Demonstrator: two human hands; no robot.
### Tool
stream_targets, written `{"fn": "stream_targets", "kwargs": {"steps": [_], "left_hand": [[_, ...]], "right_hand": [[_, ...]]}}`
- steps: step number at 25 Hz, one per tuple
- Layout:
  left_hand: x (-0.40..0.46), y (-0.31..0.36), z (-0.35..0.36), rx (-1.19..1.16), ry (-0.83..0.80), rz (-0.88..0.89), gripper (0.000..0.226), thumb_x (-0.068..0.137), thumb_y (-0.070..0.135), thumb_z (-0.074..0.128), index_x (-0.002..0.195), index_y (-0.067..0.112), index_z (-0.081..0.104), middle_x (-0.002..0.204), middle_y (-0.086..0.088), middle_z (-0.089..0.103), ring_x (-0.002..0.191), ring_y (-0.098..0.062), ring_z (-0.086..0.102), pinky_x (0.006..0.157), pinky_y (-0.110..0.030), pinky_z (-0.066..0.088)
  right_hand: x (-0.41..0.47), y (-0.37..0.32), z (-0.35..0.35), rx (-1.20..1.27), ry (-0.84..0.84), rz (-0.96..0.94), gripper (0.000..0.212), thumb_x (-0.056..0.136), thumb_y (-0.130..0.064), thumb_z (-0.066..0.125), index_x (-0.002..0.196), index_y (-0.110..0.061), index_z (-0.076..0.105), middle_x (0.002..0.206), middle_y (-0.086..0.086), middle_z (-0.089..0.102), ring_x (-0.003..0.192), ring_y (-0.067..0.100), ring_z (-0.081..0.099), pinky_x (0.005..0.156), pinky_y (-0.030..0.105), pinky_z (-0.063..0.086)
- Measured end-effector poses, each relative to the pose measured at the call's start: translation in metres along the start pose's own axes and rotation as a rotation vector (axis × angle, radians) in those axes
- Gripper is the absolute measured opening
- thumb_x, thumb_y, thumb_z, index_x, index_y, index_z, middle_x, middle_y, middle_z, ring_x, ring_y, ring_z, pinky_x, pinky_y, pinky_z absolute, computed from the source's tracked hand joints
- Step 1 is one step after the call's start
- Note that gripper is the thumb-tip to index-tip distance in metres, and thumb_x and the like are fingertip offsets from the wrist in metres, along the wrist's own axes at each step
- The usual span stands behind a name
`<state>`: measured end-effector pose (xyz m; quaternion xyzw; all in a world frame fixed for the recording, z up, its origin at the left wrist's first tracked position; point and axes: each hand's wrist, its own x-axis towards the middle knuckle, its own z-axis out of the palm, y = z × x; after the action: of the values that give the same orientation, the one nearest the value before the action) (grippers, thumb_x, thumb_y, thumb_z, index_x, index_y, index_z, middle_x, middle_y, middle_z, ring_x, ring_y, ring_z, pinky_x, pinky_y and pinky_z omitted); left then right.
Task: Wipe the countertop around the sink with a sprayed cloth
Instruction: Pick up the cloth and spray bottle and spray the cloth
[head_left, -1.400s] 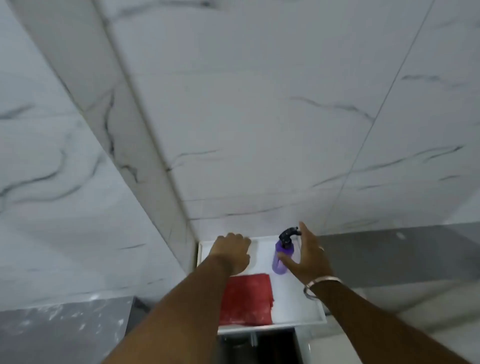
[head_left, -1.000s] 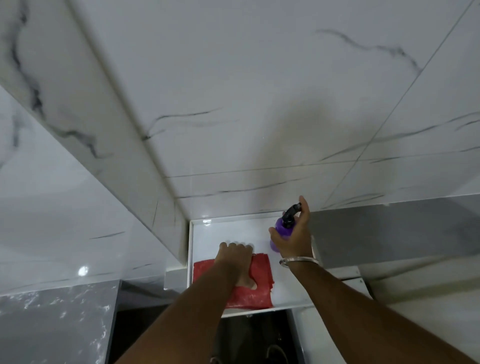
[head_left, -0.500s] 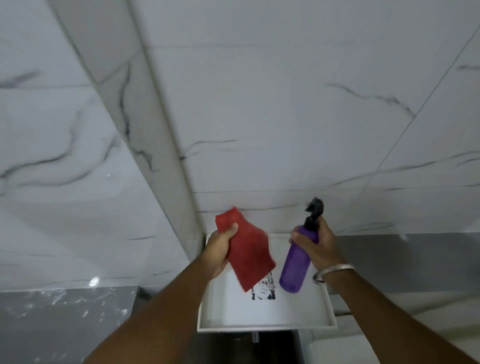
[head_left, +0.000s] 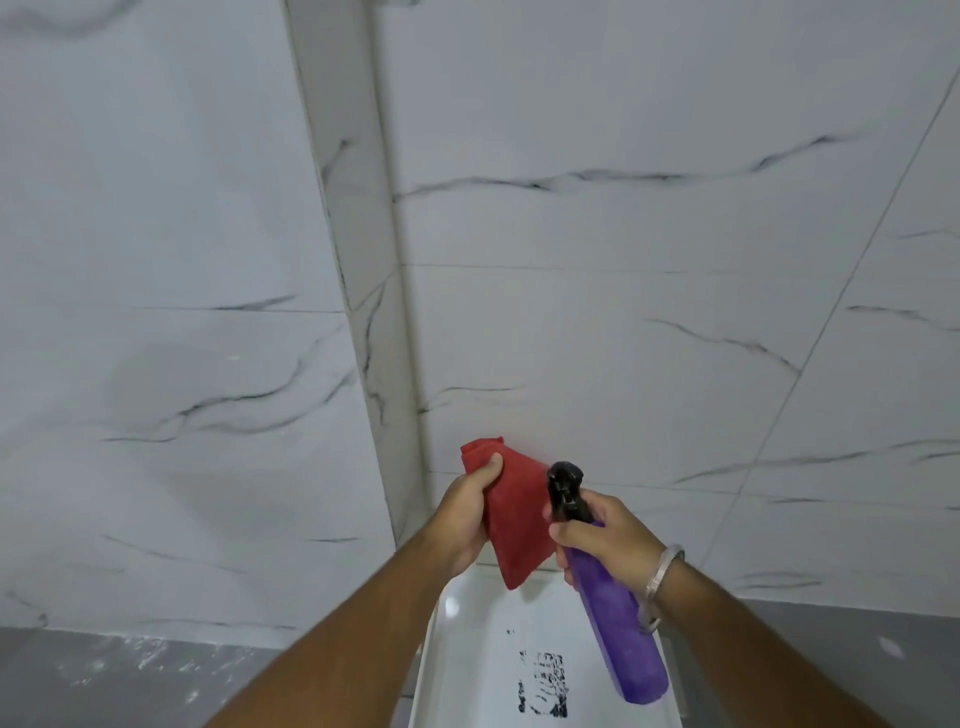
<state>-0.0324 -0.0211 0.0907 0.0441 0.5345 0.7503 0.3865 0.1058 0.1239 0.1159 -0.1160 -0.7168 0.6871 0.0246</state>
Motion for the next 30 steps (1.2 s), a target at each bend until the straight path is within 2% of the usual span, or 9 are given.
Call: {"fn": "stream_targets", "kwargs": {"steps": [5,7,11,14,17,21,24,27,30], "left_hand": [[-0.012,0.019,0.007,0.049,-0.042,0.089,0.037,0.103,0.041,0.049,0.113,0.015,0.071,0.114,-0.012,0.074,0.104,-0.023,0.071,0.086,-0.04,0.052],[-0.015,0.027,0.01,0.062,-0.027,0.117,0.034,0.103,0.042,0.05,0.11,0.019,0.075,0.114,-0.009,0.074,0.104,-0.022,0.071,0.087,-0.041,0.052],[-0.019,0.041,0.013,0.096,0.01,0.158,0.035,0.102,0.043,0.051,0.095,0.028,0.081,0.11,-0.007,0.076,0.1,-0.021,0.072,0.084,-0.041,0.053],[-0.018,0.047,0.013,0.088,0.05,0.179,0.031,0.101,0.042,0.055,0.108,0.02,0.075,0.108,-0.007,0.076,0.097,-0.021,0.073,0.081,-0.04,0.055],[-0.016,0.049,0.015,0.07,0.078,0.189,0.033,0.1,0.04,0.057,0.116,0.014,0.069,0.107,-0.007,0.077,0.096,-0.02,0.074,0.078,-0.038,0.055],[-0.018,0.049,0.018,0.044,0.105,0.202,0.03,0.1,0.039,0.057,0.114,0.015,0.069,0.106,-0.006,0.077,0.094,-0.019,0.074,0.074,-0.036,0.056],[-0.02,0.047,0.022,0.038,0.132,0.203,0.029,0.1,0.039,0.057,0.114,0.016,0.069,0.104,-0.006,0.077,0.092,-0.019,0.074,0.074,-0.037,0.056],[-0.024,0.046,0.026,0.044,0.153,0.2,0.032,0.1,0.039,0.056,0.118,0.015,0.068,0.105,-0.005,0.077,0.092,-0.018,0.074,0.076,-0.038,0.054],[-0.027,0.045,0.029,0.044,0.17,0.193,0.036,0.101,0.042,0.054,0.121,0.015,0.067,0.108,-0.005,0.076,0.096,-0.02,0.073,0.08,-0.04,0.054]], "right_hand": [[-0.009,-0.02,0.001,0.083,-0.025,-0.053,0.014,0.089,-0.011,0.066,0.103,-0.014,0.068,0.07,0.019,0.064,0.06,0.028,0.061,0.06,0.038,0.054],[-0.013,-0.022,-0.003,0.051,-0.027,-0.077,0.006,0.091,-0.013,0.067,0.093,-0.008,0.065,0.071,0.02,0.064,0.06,0.03,0.06,0.061,0.04,0.054],[-0.019,-0.013,-0.009,0.055,-0.104,-0.061,0.02,0.085,-0.027,0.073,0.103,-0.021,0.071,0.073,0.019,0.067,0.061,0.031,0.062,0.061,0.038,0.055],[-0.023,0.001,-0.016,-0.021,-0.083,-0.07,0.013,0.081,-0.035,0.074,0.084,-0.023,0.069,0.071,0.017,0.069,0.059,0.033,0.062,0.062,0.039,0.055],[-0.026,0.022,-0.02,-0.043,-0.08,-0.045,0.02,0.082,-0.03,0.073,0.097,-0.018,0.067,0.069,0.016,0.067,0.057,0.033,0.061,0.059,0.038,0.054],[-0.031,0.043,-0.029,-0.062,-0.06,-0.031,0.013,0.089,-0.016,0.071,0.088,-0.005,0.063,0.064,0.017,0.064,0.051,0.026,0.059,0.056,0.04,0.054],[-0.034,0.045,-0.031,-0.041,-0.126,-0.017,0.012,0.092,-0.013,0.067,0.103,-0.008,0.065,0.067,0.019,0.064,0.053,0.029,0.058,0.055,0.038,0.053],[-0.03,0.035,-0.031,-0.062,-0.089,-0.071,0.009,0.092,-0.011,0.066,0.088,-0.003,0.062,0.066,0.019,0.065,0.053,0.031,0.059,0.056,0.042,0.053],[-0.023,0.012,-0.028,0.006,-0.106,-0.093,0.009,0.093,-0.017,0.066,0.097,-0.009,0.066,0.07,0.018,0.067,0.056,0.033,0.061,0.056,0.038,0.054]]}}
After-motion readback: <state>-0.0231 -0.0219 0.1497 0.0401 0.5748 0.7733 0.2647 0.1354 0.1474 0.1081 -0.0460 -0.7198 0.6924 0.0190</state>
